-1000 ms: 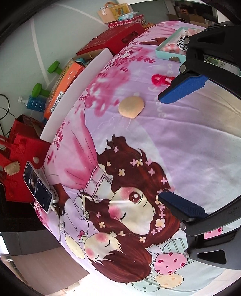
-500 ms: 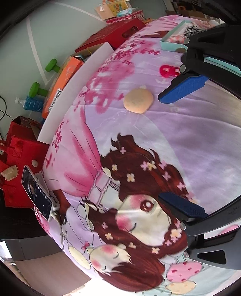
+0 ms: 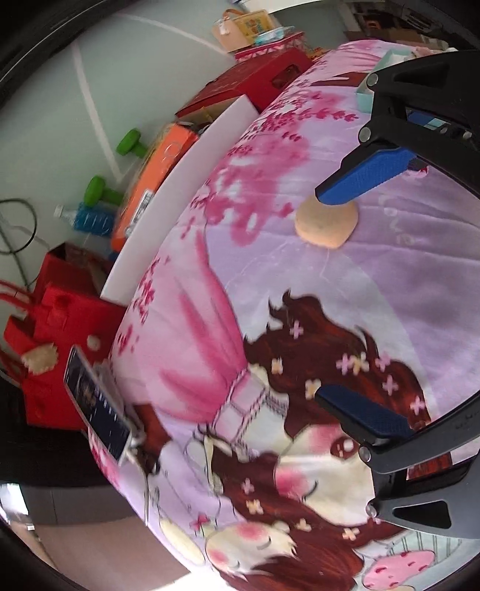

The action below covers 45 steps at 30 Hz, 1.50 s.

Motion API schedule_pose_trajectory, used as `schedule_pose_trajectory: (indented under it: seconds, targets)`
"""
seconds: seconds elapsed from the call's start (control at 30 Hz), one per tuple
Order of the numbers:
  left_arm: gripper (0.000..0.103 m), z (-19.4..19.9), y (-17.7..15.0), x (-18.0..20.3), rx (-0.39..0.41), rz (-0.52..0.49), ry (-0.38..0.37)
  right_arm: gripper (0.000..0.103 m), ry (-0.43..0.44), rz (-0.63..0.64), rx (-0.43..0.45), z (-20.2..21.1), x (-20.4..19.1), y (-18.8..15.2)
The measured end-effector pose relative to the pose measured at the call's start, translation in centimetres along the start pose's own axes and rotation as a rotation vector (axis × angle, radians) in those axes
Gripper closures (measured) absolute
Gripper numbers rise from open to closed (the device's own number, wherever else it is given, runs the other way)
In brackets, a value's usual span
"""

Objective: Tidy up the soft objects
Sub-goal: 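Move both tools back over the beige sponge and red hair tie, then grasp the red hair tie with the right gripper while the left gripper approaches the beige sponge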

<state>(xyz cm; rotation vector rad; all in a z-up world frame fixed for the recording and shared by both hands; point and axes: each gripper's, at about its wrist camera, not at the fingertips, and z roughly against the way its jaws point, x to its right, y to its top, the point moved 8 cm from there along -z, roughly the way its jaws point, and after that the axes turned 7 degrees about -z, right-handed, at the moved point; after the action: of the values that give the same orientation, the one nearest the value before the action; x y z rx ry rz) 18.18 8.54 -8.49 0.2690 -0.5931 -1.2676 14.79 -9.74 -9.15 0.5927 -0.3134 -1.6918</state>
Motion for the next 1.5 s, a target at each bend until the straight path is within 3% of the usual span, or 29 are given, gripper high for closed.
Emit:
schedule_pose_trajectory:
  seconds: [0.5, 0.8, 1.0, 1.1, 1.27, 1.33, 1.5]
  targets:
    - [0.005, -2.5, -1.1, 3.7, -0.059, -0.193, 0.015, 0.048, -0.015, 0.011, -0.013, -1.0, 0.2, -0.2]
    - [0.007, -3.6, -1.5, 4.4, -0.068, -0.281, 0.072, 0.069, 0.014, 0.023, -0.030, -1.2, -0.3, -0.5]
    - [0.025, -3.8, -1.9, 4.9, -0.083, -0.332, 0.083, 0.072, 0.023, 0.027, -0.037, -1.2, -0.5, -0.7]
    - [0.040, -3.8, -2.1, 5.2, -0.083, -0.346, 0.077, 0.072, 0.022, 0.028, -0.041, -1.3, -0.5, -0.8]
    - [0.077, -3.7, -2.1, 5.6, -0.083, -0.354, 0.044, 0.071, 0.026, 0.024, -0.046, -1.3, -0.4, -0.8]
    - [0.085, -3.7, -2.1, 5.6, -0.085, -0.346, 0.031, 0.074, 0.026, 0.026, -0.047, -1.3, -0.4, -0.8]
    - [0.090, -3.7, -2.1, 5.5, -0.085, -0.329, 0.009, 0.074, 0.026, 0.029, -0.048, -1.3, -0.4, -0.8]
